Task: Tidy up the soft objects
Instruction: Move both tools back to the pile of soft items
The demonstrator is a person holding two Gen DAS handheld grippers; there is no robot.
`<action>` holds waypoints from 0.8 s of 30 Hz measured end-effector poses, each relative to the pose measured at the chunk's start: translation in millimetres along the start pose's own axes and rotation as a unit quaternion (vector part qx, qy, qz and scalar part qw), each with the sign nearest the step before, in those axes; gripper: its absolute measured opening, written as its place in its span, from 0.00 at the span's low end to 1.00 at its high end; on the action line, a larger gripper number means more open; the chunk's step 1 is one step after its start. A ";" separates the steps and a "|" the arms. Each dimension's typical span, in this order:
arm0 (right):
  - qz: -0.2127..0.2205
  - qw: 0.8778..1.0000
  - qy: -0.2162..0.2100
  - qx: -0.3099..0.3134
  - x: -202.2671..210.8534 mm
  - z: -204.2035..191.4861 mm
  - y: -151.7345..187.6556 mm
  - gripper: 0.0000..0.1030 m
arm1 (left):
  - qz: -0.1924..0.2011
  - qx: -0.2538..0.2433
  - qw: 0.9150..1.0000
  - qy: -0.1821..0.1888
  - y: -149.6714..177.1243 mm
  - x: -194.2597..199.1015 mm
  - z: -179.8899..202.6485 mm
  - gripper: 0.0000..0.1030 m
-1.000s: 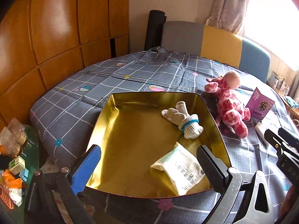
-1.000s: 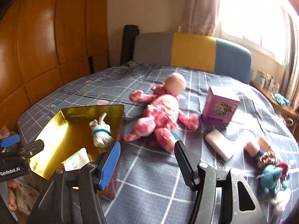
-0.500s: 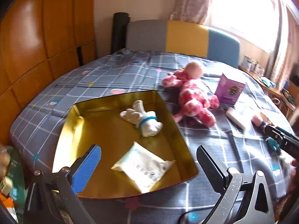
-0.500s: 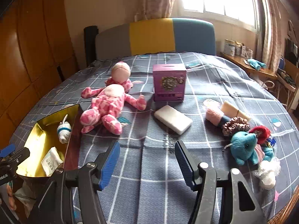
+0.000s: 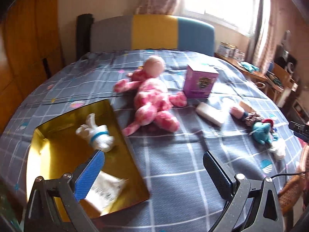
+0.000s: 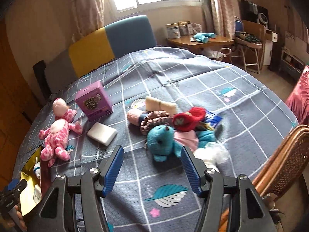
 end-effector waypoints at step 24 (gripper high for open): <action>0.017 0.998 0.024 -0.063 24.7 104.0 -15.5 0.60 | -0.182 -0.037 0.944 0.271 -26.5 -128.5 277.9 0.79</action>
Point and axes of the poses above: each gripper's, at about its wrist camera, not at the fingertips, and x roughly against the way its jaws point, z to its right, y to its underside, the point moved 6 cm from there along -x, roughly the way its jaws point, and after that the axes turned 1 degree about z, right-handed, at the moved point
